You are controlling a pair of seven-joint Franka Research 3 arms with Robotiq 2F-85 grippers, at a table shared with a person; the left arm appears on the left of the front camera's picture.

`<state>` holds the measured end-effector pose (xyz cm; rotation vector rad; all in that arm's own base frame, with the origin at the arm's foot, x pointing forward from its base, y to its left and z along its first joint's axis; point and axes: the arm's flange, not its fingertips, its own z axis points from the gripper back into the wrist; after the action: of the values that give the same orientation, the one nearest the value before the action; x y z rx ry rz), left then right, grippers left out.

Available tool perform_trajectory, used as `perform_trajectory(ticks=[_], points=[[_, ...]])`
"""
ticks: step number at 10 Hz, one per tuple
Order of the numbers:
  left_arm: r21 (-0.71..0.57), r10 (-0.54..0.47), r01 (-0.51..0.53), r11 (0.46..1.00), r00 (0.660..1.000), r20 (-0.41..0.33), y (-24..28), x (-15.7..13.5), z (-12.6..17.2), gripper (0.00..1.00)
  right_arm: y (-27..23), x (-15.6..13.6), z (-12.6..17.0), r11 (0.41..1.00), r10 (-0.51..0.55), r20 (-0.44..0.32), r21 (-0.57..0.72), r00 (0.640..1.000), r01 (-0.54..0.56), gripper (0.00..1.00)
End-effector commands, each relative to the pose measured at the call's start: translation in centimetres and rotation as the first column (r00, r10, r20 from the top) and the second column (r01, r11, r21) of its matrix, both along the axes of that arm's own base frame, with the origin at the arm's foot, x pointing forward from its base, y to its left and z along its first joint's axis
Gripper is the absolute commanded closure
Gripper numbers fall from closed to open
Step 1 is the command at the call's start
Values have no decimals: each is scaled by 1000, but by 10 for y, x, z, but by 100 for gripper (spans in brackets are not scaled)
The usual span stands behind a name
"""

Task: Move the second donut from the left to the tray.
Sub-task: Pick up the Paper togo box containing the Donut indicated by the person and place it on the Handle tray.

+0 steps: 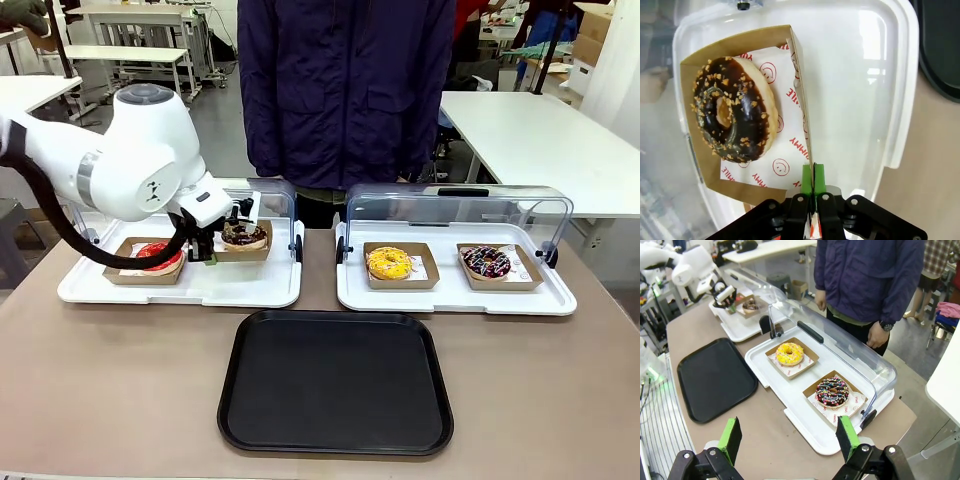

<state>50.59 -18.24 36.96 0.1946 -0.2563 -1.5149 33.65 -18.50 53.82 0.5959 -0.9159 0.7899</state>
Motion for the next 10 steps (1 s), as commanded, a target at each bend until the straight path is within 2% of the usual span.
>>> perform_trajectory(ticks=[1,4,7,10], points=[[21,17,-18,1000,998,59,1,-28,15,98,0,2,2,1000,7,36,15,999,-7,0],[-24,14,-12,1000,996,83,-6,-77,41,98,0,2,2,1000,7,36,15,999,-7,0],[6,24,-24,1000,997,80,-25,-131,54,98,0,2,2,1000,7,36,15,999,-7,0],[8,-19,19,1000,998,59,-36,-161,54,98,0,2,2,1000,7,36,15,999,-7,0]])
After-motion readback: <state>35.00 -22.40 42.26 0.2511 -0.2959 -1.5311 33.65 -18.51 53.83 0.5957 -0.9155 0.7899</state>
